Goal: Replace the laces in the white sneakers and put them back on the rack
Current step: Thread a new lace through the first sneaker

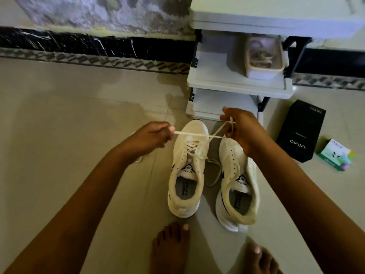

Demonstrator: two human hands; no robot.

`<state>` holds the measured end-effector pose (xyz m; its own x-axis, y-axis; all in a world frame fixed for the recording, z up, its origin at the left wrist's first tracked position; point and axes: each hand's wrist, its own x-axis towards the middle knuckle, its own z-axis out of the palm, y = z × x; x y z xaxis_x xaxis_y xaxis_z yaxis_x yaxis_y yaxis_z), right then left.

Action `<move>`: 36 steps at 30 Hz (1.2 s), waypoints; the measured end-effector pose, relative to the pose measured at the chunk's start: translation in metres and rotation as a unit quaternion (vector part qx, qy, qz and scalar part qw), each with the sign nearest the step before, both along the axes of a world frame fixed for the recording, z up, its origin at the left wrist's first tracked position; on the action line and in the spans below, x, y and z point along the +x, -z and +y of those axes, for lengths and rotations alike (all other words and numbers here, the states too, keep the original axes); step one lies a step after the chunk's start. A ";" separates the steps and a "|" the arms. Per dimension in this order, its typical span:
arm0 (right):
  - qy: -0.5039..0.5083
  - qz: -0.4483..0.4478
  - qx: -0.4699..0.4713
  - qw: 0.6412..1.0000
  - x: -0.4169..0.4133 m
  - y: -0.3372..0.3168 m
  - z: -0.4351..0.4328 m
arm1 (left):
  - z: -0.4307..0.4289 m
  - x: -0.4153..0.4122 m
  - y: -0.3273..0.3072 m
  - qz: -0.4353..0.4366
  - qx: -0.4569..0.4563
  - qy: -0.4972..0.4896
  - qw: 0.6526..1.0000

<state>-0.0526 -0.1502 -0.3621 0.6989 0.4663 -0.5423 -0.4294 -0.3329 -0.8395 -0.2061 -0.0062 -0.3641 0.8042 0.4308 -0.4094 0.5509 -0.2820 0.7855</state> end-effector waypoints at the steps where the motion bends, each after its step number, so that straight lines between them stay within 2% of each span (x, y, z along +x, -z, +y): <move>1: -0.015 -0.030 -0.025 0.999 0.001 0.003 -0.001 | 0.008 -0.003 0.004 -0.001 0.013 0.004 1.000; 4: -0.097 -0.125 -0.095 0.983 0.000 0.012 -0.004 | 0.021 -0.011 0.012 0.037 0.082 0.017 0.996; 7: -0.175 -0.207 -0.168 0.948 0.000 0.023 -0.007 | 0.016 -0.010 0.015 0.035 0.114 0.022 0.993; 10: -0.267 -0.302 -0.299 0.865 0.000 0.030 -0.009 | 0.018 -0.009 0.017 0.035 0.132 -0.003 0.991; 14: -0.419 -0.339 -0.436 0.721 -0.010 0.034 -0.011 | 0.010 -0.010 0.019 0.018 0.153 -0.031 0.988; 15: -0.432 -0.360 -0.442 0.699 -0.014 0.035 -0.011 | 0.007 -0.009 0.020 0.006 0.165 -0.030 0.986; 16: -0.429 -0.382 -0.421 0.702 -0.016 0.036 -0.011 | 0.003 -0.008 0.020 -0.005 0.175 -0.025 0.984; 17: -0.418 -0.395 -0.364 0.733 -0.018 0.035 -0.009 | -0.001 -0.006 0.020 -0.021 0.176 -0.016 0.984; 19: -0.375 -0.334 -0.188 0.844 -0.024 0.033 -0.004 | -0.009 -0.003 0.019 -0.054 0.161 -0.003 0.985; 20: -0.353 -0.275 -0.109 0.888 -0.030 0.030 -0.001 | -0.013 0.000 0.018 -0.071 0.148 -0.003 0.986; 21: -0.335 -0.227 -0.051 0.913 -0.035 0.028 0.002 | -0.016 0.002 0.017 -0.089 0.132 -0.009 0.987; 26: -0.260 -0.210 0.028 0.942 -0.044 0.028 0.005 | -0.023 0.005 0.018 -0.124 0.048 -0.067 0.989; 29: -0.251 -0.201 0.021 0.947 -0.042 0.031 0.002 | -0.024 0.001 0.020 -0.129 -0.024 -0.094 0.987; 31: -0.245 -0.214 0.001 0.945 -0.042 0.035 0.001 | -0.025 -0.001 0.023 -0.124 -0.033 -0.102 0.986; 33: -0.225 -0.250 -0.032 0.941 -0.045 0.043 0.000 | -0.024 -0.002 0.029 -0.090 -0.012 -0.096 0.991; 36: -0.202 -0.262 -0.062 0.942 -0.050 0.058 -0.003 | -0.024 -0.009 0.042 0.051 0.025 -0.026 0.998</move>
<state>-0.1027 -0.1529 -0.4204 0.6646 0.7079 -0.2391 0.2166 -0.4887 -0.8451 -0.2154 -0.0297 -0.4058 0.7354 0.4932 -0.4648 0.6420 -0.2875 0.7107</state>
